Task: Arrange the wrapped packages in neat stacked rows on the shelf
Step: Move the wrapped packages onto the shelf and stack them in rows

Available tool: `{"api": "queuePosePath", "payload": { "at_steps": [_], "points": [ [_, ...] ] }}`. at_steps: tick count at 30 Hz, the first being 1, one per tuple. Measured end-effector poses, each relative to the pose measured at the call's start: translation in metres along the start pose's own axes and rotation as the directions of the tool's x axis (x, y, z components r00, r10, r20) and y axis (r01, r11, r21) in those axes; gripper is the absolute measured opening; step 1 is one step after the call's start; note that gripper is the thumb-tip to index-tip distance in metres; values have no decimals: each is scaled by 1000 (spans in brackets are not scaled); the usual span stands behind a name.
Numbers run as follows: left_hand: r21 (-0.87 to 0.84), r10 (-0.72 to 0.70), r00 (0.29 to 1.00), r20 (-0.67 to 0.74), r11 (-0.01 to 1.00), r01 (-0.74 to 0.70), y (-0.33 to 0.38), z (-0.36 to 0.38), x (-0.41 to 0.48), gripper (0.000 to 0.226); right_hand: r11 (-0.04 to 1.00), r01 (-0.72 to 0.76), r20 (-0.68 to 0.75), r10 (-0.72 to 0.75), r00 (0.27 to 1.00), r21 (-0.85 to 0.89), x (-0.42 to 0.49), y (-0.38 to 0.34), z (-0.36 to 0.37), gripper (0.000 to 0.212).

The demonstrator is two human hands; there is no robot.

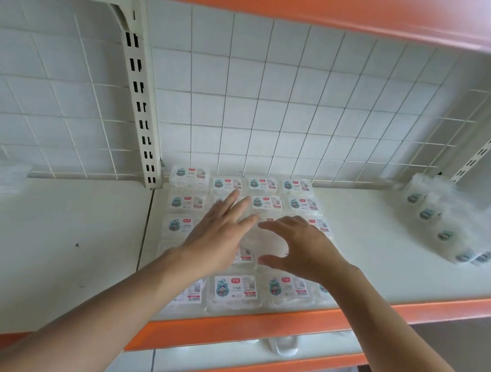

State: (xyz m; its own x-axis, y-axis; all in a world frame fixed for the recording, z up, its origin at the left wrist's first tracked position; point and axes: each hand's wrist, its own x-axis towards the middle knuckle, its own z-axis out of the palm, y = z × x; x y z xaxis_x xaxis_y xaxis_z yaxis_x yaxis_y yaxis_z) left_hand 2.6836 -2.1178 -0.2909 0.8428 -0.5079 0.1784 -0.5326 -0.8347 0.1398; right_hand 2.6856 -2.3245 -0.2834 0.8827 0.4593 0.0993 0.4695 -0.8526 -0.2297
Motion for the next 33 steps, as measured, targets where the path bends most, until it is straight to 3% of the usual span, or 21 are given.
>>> {"api": "queuePosePath", "payload": {
  "at_steps": [6,9,15,18,20,23,30,33],
  "points": [
    [-105,42,986,-162,993,-60,-9,-5,-2,49,970,112,-147,-81,986,215,9,0,1,45],
    [-294,-86,976,-201,956,24,-16,-15,-1,38,933,113,-209,-42,977,342,17,-8,-1,33],
    [-657,-391,919,-60,709,258,-23,-29,-6,31,880,-61,-149,148,978,471,31,-24,-11,27],
    [-759,-453,891,22,573,309,-23,-31,-7,29,857,-67,-143,162,976,511,38,-29,-11,26],
    [-782,-465,884,45,534,320,-21,-32,-8,25,841,-45,-154,151,976,538,42,-30,-9,27],
    [-783,-490,870,59,517,345,-23,-32,-8,25,844,2,-190,118,975,536,45,-29,-5,33],
    [-778,-554,831,53,499,382,-28,-27,-7,24,929,126,-190,-62,980,347,42,-24,2,73],
    [-773,-566,823,50,500,391,-32,-27,-4,28,961,101,-216,-44,975,258,46,-25,3,75]
  ]
}}
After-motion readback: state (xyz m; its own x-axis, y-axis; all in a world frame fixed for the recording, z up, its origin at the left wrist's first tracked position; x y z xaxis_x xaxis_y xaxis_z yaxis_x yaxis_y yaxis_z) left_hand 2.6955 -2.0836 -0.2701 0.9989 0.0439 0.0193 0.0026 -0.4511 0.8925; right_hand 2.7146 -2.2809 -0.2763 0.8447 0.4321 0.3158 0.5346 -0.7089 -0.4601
